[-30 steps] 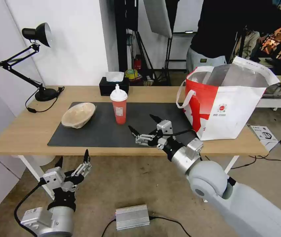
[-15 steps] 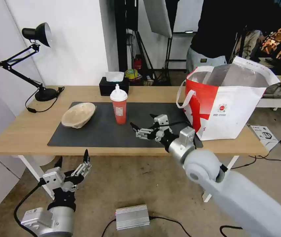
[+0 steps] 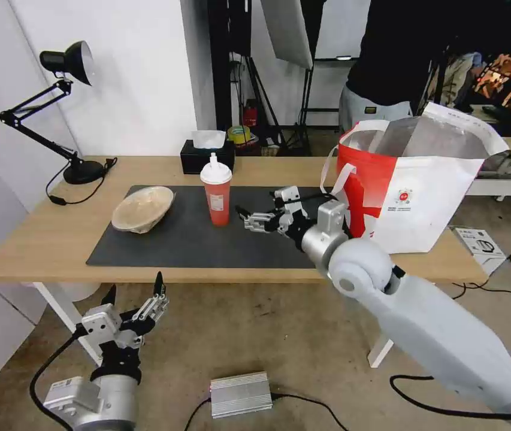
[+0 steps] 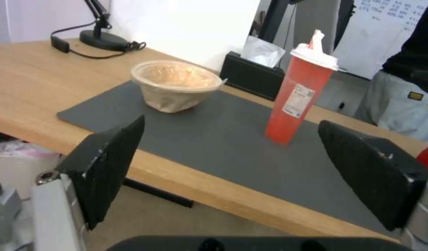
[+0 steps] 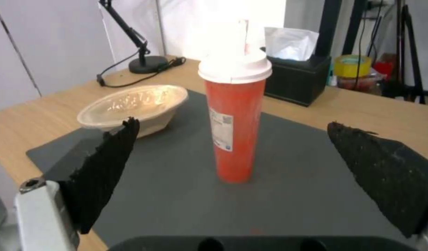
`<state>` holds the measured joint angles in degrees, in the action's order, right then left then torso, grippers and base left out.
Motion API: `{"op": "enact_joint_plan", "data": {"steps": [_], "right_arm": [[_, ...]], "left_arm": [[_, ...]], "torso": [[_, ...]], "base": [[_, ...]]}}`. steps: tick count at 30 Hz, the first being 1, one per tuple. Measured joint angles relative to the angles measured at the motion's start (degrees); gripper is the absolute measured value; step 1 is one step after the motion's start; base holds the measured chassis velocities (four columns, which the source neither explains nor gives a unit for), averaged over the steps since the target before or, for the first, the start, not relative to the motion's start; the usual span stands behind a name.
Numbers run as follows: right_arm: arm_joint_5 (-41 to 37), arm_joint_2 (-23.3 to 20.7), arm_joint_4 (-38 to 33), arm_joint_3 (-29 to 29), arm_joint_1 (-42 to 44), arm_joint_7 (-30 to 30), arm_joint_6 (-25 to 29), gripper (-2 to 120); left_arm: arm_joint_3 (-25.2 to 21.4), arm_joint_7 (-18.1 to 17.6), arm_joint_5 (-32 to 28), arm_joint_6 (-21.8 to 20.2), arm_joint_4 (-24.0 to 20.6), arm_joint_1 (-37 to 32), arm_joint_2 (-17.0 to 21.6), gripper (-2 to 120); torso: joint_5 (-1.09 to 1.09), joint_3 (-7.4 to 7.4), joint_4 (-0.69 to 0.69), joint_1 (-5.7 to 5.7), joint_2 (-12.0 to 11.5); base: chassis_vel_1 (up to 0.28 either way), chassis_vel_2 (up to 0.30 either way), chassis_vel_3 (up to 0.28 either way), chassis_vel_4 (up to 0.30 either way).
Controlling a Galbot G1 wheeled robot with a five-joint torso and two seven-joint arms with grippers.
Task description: Pick up the trash from the table and place it into the takeout bag.
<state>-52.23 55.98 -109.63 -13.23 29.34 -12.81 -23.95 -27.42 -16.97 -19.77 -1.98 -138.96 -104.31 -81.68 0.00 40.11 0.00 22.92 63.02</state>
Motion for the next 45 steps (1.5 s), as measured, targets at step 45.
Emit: {"op": "enact_joint_plan", "data": {"steps": [45], "right_arm": [[6.25,13.00,22.00,-7.26,-10.55,4.18,-0.52,100]], "left_arm": [[0.25,-0.05,-0.13,0.40,0.69,0.52,-0.30,100]], "torso": [[0.00,0.00,0.00,-0.01,0.00]], "base": [[0.000,0.000,0.000,0.000]]}}
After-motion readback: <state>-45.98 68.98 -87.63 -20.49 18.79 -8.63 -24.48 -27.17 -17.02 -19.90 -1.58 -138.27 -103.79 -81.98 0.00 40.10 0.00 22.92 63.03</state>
